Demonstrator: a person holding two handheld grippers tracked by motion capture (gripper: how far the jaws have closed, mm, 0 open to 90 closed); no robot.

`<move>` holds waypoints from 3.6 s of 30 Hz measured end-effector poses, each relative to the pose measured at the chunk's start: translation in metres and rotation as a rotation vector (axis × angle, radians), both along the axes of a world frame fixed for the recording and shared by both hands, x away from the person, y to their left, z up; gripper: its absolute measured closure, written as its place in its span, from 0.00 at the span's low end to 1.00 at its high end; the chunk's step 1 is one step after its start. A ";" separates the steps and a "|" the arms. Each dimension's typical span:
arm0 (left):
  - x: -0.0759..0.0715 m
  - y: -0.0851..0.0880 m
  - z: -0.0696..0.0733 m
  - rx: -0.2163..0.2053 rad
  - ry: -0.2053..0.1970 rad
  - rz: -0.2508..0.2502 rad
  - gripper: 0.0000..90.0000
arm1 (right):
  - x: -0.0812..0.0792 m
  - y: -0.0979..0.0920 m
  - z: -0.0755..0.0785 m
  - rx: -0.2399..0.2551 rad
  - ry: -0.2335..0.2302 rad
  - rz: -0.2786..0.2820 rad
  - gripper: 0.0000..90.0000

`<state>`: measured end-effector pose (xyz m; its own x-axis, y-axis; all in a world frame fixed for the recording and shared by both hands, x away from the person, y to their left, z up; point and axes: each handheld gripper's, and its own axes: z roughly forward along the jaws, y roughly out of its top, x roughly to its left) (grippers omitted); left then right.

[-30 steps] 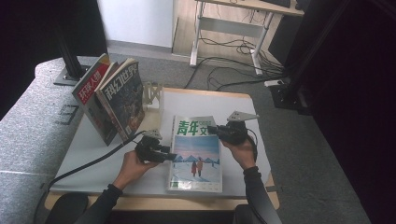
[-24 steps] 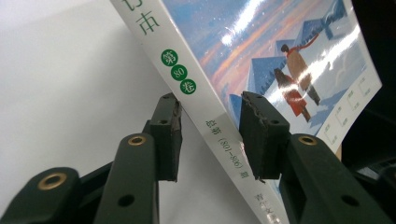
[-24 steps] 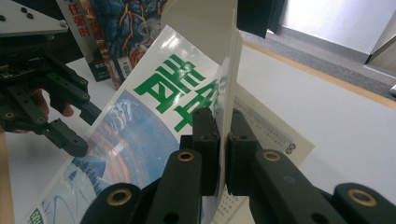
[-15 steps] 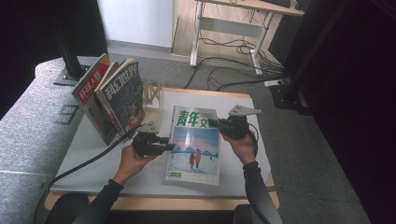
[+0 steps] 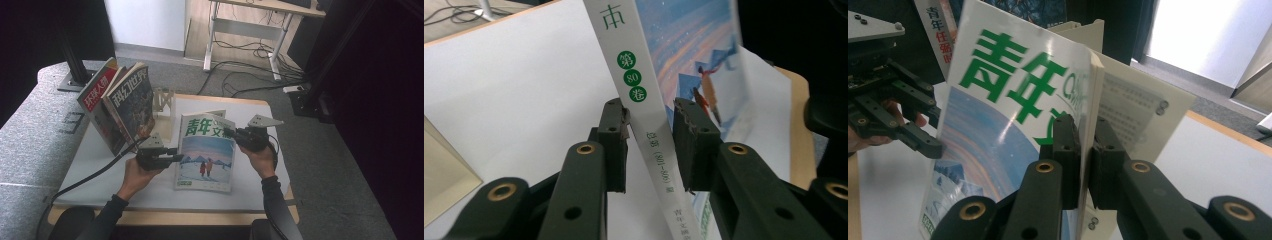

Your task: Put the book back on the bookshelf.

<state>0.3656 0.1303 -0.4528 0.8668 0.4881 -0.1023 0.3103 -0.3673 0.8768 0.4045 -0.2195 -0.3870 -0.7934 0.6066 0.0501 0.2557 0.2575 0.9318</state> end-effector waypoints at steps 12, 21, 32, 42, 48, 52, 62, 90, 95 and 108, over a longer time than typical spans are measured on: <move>-0.012 0.006 0.002 -0.012 -0.018 -0.066 0.79 | -0.004 -0.013 -0.009 0.022 0.031 0.011 0.78; -0.018 0.006 0.003 -0.023 -0.046 -0.095 0.80 | -0.008 -0.008 -0.004 -0.007 0.019 -0.006 0.94; -0.015 0.011 0.003 -0.015 -0.145 -0.035 0.83 | -0.010 0.000 0.008 0.022 -0.067 -0.001 0.94; -0.022 0.017 -0.001 0.007 -0.171 -0.039 0.83 | -0.020 -0.003 0.009 0.028 -0.082 0.041 0.83; -0.024 0.018 -0.002 0.005 -0.177 -0.046 0.83 | -0.022 -0.009 0.005 0.014 -0.065 0.038 0.77; -0.025 0.018 -0.002 0.004 -0.183 -0.052 0.83 | -0.021 -0.014 -0.004 0.011 -0.037 0.031 0.71; -0.028 0.018 -0.002 0.007 -0.187 -0.052 0.83 | -0.015 -0.014 -0.031 0.001 0.047 0.049 0.50; -0.019 0.014 0.014 -0.043 -0.109 -0.093 0.75 | -0.026 -0.014 -0.056 0.069 0.049 0.033 0.62; -0.015 0.008 0.023 -0.005 -0.091 -0.091 0.72 | -0.026 -0.012 -0.055 0.060 0.045 0.018 0.63; -0.006 -0.009 0.063 0.054 -0.083 -0.103 0.69 | -0.026 -0.011 -0.055 0.068 0.046 0.007 0.64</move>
